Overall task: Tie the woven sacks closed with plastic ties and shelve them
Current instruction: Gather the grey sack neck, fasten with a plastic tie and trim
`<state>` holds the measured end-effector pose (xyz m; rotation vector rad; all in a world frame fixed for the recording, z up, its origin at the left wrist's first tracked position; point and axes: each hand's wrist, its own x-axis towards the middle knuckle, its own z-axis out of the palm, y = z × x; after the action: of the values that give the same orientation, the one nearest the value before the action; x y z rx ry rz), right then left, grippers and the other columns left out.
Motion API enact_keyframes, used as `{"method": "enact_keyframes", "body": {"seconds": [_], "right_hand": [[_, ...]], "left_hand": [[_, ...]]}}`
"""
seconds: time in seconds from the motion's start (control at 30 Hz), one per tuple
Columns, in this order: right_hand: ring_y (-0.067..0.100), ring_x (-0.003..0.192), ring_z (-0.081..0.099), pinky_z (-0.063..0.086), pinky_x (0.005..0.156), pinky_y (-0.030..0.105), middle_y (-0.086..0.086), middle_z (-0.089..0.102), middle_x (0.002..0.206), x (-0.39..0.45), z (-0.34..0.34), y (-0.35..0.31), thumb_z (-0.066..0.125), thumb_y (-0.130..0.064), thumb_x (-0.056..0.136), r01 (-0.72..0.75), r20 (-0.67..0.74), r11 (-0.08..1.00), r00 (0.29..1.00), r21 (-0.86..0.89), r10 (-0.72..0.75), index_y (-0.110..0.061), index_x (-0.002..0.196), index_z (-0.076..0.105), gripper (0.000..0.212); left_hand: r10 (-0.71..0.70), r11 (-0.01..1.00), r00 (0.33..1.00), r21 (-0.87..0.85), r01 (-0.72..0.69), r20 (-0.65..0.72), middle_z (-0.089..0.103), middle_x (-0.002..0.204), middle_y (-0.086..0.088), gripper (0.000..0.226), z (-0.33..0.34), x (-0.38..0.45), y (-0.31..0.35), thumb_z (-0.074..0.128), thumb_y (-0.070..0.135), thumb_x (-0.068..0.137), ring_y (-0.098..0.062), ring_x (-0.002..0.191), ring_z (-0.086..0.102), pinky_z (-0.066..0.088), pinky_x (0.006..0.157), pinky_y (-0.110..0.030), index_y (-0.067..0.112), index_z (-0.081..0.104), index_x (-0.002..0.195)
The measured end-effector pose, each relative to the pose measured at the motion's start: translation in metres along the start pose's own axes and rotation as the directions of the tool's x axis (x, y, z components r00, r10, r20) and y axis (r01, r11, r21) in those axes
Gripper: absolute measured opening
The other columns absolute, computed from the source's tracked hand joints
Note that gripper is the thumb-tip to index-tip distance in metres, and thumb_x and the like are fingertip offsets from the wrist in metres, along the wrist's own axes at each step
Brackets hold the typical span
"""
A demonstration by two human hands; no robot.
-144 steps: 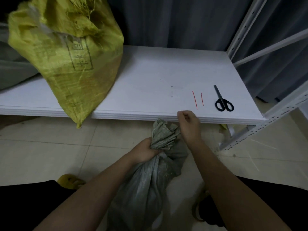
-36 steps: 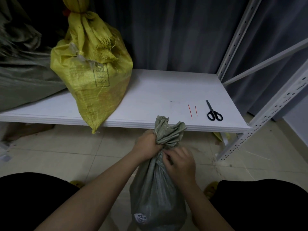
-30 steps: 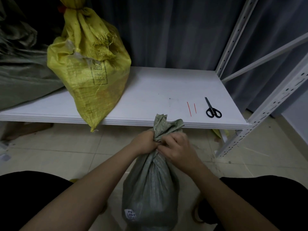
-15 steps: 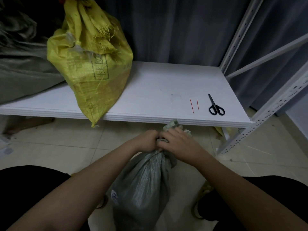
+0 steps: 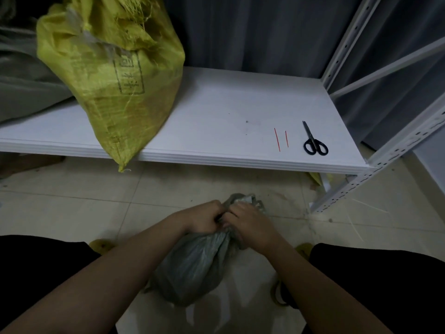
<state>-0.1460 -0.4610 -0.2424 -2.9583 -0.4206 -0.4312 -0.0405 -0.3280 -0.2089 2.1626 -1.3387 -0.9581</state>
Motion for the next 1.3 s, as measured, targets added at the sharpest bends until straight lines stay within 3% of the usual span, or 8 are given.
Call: {"method": "enact_keyframes", "body": {"seconds": [0.13,0.2,0.43,0.67,0.83,0.97,1.13,1.3], "right_hand": [[0.013,0.077,0.046,0.033,0.065,0.023,0.0,0.06,0.076,-0.016,0.024,-0.01,0.087,-0.022,0.042,-0.192,0.115,0.977,0.977,0.094,0.181,-0.021,0.087,0.057,0.054],[0.014,0.077,0.046,0.035,0.065,0.023,0.001,0.059,0.077,-0.023,0.037,-0.012,0.088,-0.019,0.041,-0.262,0.153,0.958,0.958,0.119,0.244,-0.023,0.089,0.044,0.065],[0.012,0.079,0.04,0.031,0.068,0.024,0.001,0.059,0.078,-0.034,0.06,-0.011,0.048,-0.029,0.078,-0.322,0.027,0.938,0.947,0.126,0.321,-0.021,0.082,0.048,0.009],[0.014,0.079,0.046,0.032,0.069,0.024,0.0,0.056,0.082,-0.036,0.072,-0.006,0.046,-0.031,0.089,-0.386,0.053,0.901,0.922,0.198,0.383,-0.018,0.082,0.057,0.018],[0.021,0.085,0.053,0.038,0.071,0.028,0.003,0.058,0.088,-0.039,0.072,-0.003,0.033,-0.039,0.091,-0.571,0.232,0.786,0.819,0.235,0.525,-0.015,0.085,0.058,0.035],[0.024,0.086,0.055,0.03,0.066,0.028,0.005,0.06,0.094,-0.034,0.068,-0.003,0.044,-0.032,0.095,-0.65,0.285,0.722,0.757,0.239,0.587,-0.015,0.09,0.057,0.022],[0.023,0.088,0.055,0.042,0.067,0.032,0.004,0.058,0.095,-0.033,0.061,-0.006,0.054,-0.03,0.09,-0.639,0.357,0.719,0.762,0.273,0.541,-0.016,0.087,0.064,0.018],[0.02,0.079,0.039,0.033,0.067,0.032,0.001,0.06,0.076,-0.026,0.063,-0.013,0.05,-0.024,0.075,-0.238,0.009,0.967,0.971,-0.096,0.24,-0.015,0.071,0.07,0.023]], "left_hand": [[-0.115,0.986,0.991,-0.111,0.121,0.065,0.067,0.098,-0.013,0.023,0.024,0.009,-0.017,0.045,0.015,0.085,-0.023,0.091,0.062,0.05,0.087,-0.037,0.002,0.065,0.09],[-0.139,0.975,0.989,-0.167,0.144,0.042,0.067,0.105,-0.007,0.025,0.035,0.011,-0.027,0.045,0.013,0.091,-0.015,0.094,0.06,0.046,0.088,-0.026,0.005,0.068,0.099],[-0.27,0.838,0.958,-0.513,0.187,-0.092,0.068,0.076,0.008,0.011,0.055,0.018,-0.05,0.065,0.009,0.086,0.008,0.065,0.059,0.047,0.071,-0.011,0.015,0.073,0.081],[-0.413,0.737,0.895,-0.64,0.219,-0.169,0.066,0.073,0.005,0.021,0.065,0.026,-0.052,0.061,0.008,0.089,0.004,0.063,0.06,0.045,0.063,-0.007,0.02,0.067,0.072],[-0.368,0.896,0.883,-0.365,0.253,-0.292,0.059,0.083,-0.001,0.017,0.067,0.026,-0.046,0.052,0.013,0.094,-0.014,0.078,0.056,0.038,0.069,-0.021,0.014,0.061,0.08],[-0.38,0.849,0.876,-0.488,0.202,-0.298,0.061,0.07,0.0,0.028,0.082,0.022,-0.036,0.043,0.007,0.096,-0.014,0.066,0.056,0.045,0.07,-0.026,0.019,0.051,0.072],[-0.387,0.837,0.884,-0.501,0.219,-0.261,0.066,0.072,-0.008,0.033,0.085,0.025,-0.041,0.049,0.008,0.094,-0.021,0.071,0.061,0.049,0.075,-0.034,0.023,0.053,0.065],[-0.366,0.841,0.898,-0.499,0.207,-0.244,0.061,0.072,-0.009,0.032,0.087,0.029,-0.038,0.049,0.001,0.091,-0.017,0.071,0.054,0.043,0.069,-0.029,0.018,0.055,0.065]]}}
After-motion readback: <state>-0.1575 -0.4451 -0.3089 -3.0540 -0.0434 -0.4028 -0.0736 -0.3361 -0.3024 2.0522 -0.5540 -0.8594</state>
